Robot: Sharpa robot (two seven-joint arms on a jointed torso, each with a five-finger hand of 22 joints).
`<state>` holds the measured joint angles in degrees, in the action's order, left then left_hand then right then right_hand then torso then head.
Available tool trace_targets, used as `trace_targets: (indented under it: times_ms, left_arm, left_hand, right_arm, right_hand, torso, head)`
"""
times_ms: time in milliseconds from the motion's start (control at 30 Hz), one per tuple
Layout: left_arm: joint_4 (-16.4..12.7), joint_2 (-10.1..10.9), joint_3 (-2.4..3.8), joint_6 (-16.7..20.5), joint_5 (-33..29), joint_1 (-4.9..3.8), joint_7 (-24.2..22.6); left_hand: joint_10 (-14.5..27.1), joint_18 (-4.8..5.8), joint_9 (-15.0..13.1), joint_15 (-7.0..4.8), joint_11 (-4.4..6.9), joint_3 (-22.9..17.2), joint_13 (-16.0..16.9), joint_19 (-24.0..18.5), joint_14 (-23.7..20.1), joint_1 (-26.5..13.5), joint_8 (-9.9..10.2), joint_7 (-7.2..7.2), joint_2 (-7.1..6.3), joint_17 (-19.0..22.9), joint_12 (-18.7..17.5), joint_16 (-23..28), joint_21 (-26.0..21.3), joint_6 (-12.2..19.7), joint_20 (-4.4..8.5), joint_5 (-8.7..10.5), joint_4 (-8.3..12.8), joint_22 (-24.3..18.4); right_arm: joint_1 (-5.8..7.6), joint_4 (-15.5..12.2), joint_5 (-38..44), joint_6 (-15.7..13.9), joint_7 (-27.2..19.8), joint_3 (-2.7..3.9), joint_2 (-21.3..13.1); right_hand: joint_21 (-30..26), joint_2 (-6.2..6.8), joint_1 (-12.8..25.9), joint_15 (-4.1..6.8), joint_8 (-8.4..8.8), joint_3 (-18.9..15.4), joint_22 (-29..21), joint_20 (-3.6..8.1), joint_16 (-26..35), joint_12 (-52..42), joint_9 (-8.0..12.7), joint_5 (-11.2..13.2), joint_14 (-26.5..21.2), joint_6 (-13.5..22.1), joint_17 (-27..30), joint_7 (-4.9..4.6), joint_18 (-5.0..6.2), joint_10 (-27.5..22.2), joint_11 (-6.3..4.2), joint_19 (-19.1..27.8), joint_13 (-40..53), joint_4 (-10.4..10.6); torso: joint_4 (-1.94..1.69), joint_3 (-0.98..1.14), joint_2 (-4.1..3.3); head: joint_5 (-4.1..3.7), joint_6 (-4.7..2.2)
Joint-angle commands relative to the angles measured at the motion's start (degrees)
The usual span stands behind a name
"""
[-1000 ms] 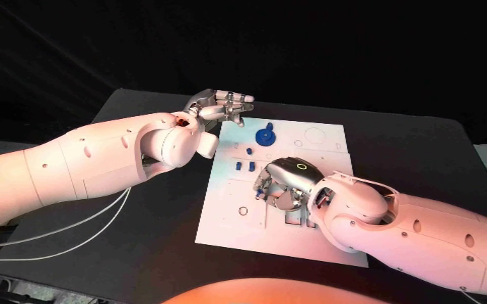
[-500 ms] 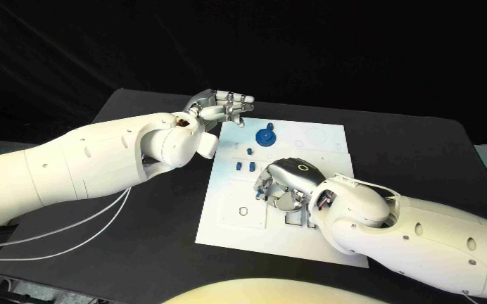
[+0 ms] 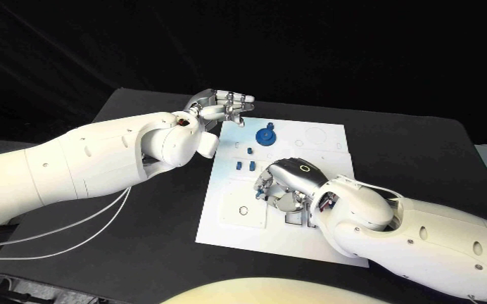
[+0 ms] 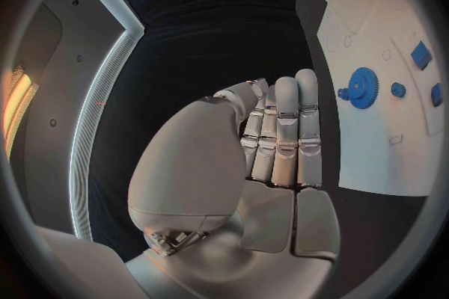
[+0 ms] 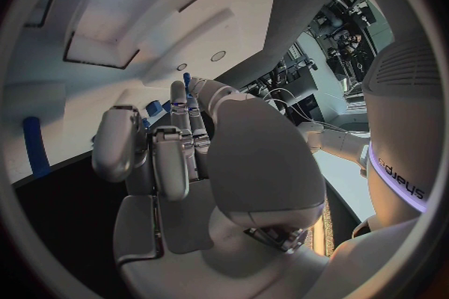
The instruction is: Assemble the parts on the task board
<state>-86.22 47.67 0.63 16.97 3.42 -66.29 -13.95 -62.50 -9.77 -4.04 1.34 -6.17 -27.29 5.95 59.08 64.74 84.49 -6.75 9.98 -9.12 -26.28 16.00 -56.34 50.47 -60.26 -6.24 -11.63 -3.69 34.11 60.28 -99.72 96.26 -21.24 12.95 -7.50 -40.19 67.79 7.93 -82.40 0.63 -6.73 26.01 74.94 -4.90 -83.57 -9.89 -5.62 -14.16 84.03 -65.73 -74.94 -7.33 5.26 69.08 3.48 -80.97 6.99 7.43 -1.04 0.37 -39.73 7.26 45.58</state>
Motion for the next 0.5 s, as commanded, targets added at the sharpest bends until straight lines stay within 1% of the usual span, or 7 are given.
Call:
trace_targets:
  times_ms: [33,267,333,400,500]
  left_arm:
    - [-0.1,-0.1,0.04,-0.6,0.2,-0.07,0.0]
    - [0.0,-0.1,0.04,-0.7,0.2,-0.07,0.1]
    - [0.0,-0.1,0.04,-0.7,0.2,-0.07,0.1]
    - [0.0,-0.1,0.03,-0.7,0.2,-0.07,0.1]
    - [0.0,-0.1,0.03,-0.7,0.2,-0.07,0.1]
  left_hand:
    - [0.4,-0.79,0.0,0.05,0.13,0.3,0.1,-0.5,-0.5,-0.7,-0.3,0.07,0.00,0.1,0.2,0.1,-0.3,0.2,0.02,0.32,0.1,0.0]
    - [0.5,-0.79,0.0,0.07,0.12,0.4,0.1,-0.5,-0.5,-0.8,-0.2,0.08,-0.01,0.1,0.2,0.1,-0.3,0.2,0.00,0.32,0.1,-0.1]
    - [0.5,-0.79,0.0,0.07,0.12,0.4,0.1,-0.5,-0.5,-0.8,-0.2,0.08,-0.01,0.1,0.2,0.1,-0.3,0.2,0.00,0.32,0.1,-0.1]
    - [0.5,-0.79,0.0,0.07,0.12,0.4,0.1,-0.5,-0.5,-0.8,-0.2,0.08,-0.01,0.1,0.2,0.1,-0.3,0.2,0.00,0.32,0.1,-0.1]
    - [0.6,-0.79,0.0,0.08,0.10,0.4,0.1,-0.5,-0.5,-0.8,-0.2,0.09,-0.02,0.1,0.2,0.1,-0.3,0.3,-0.02,0.32,0.1,-0.1]
  right_arm:
    - [-0.06,-0.1,1.4,1.8,0.6,-0.01,-0.1]
    - [-0.06,0.3,1.6,2.8,1.0,-0.01,0.2]
    - [-0.06,0.5,1.6,3.0,1.0,-0.01,0.3]
    - [-0.06,0.6,1.7,3.1,1.1,-0.01,0.3]
    - [-0.06,0.6,1.9,3.1,1.1,-0.01,0.4]
  right_hand:
    - [0.3,-0.09,0.9,0.32,-0.13,0.1,2.8,-0.03,-0.4,0.2,-0.1,0.4,3.8,-0.6,-4.6,0.04,-0.71,0.5,0.02,-0.3,-0.1,-0.4]
    - [0.3,-0.11,0.9,0.32,-0.12,0.1,2.9,-0.03,-0.4,0.2,-0.1,0.5,3.8,-0.5,-4.6,0.05,-0.72,0.5,0.01,-0.3,-0.1,-0.5]
    - [0.4,-0.13,0.9,0.32,-0.12,0.1,2.9,-0.03,-0.4,0.2,-0.1,0.5,3.8,-0.5,-4.6,0.05,-0.73,0.5,0.01,-0.3,-0.1,-0.5]
    - [0.4,-0.15,1.0,0.32,-0.12,0.2,2.9,-0.03,-0.4,0.2,-0.1,0.6,3.8,-0.6,-4.5,0.06,-0.73,0.5,0.00,-0.3,-0.1,-0.5]
    - [0.5,-0.15,1.0,0.32,-0.12,0.2,3.0,-0.03,-0.3,0.2,-0.1,0.6,3.8,-0.6,-4.5,0.06,-0.75,0.5,0.00,-0.3,-0.1,-0.6]
  torso:
    - [0.02,-0.01,0.01]
    - [0.05,0.01,0.02]
    - [-0.05,0.03,-0.03]
    - [-0.07,0.01,-0.02]
    - [-0.01,0.00,-0.01]
  head:
    - [0.04,0.11]
    - [0.11,0.16]
    - [0.03,0.12]
    - [0.09,0.16]
    - [0.15,0.18]
